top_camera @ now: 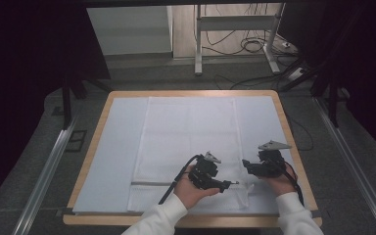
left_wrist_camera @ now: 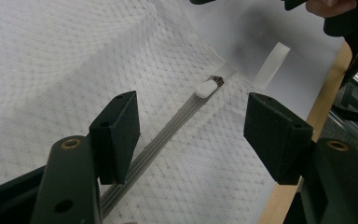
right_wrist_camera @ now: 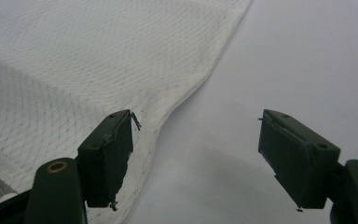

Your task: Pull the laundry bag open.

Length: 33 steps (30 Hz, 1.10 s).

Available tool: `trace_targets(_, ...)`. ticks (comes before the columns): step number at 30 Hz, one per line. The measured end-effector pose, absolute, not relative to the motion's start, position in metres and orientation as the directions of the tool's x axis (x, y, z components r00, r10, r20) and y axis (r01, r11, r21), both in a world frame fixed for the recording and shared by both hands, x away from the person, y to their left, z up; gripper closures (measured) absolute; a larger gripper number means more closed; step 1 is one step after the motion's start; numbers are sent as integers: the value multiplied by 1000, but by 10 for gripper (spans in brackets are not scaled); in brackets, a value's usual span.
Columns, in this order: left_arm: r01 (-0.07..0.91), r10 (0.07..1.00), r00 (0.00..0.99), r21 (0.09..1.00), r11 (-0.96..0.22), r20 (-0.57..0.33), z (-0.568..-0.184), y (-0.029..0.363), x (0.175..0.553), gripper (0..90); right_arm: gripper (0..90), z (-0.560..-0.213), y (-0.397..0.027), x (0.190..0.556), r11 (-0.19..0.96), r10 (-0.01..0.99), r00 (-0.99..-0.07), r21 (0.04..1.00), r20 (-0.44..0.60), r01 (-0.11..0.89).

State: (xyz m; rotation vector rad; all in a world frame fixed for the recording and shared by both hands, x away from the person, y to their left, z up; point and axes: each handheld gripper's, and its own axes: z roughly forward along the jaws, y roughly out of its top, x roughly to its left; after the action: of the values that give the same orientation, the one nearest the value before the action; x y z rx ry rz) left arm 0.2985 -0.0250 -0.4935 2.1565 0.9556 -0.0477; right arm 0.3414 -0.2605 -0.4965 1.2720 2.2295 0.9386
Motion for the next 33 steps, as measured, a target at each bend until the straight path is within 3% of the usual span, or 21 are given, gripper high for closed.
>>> trace_targets(14, 663, 612, 713, 610, -433, -342, -494, -36, 304, 363, 257, -496, -262, 341, 354, 866, -499, 726, -16, 590)
trace_targets(33, 701, 607, 693, 562, -440, -390, -506, -53, 311, 460, 258, -494, -262, 340, 361, 871, -489, 740, -50, 567)
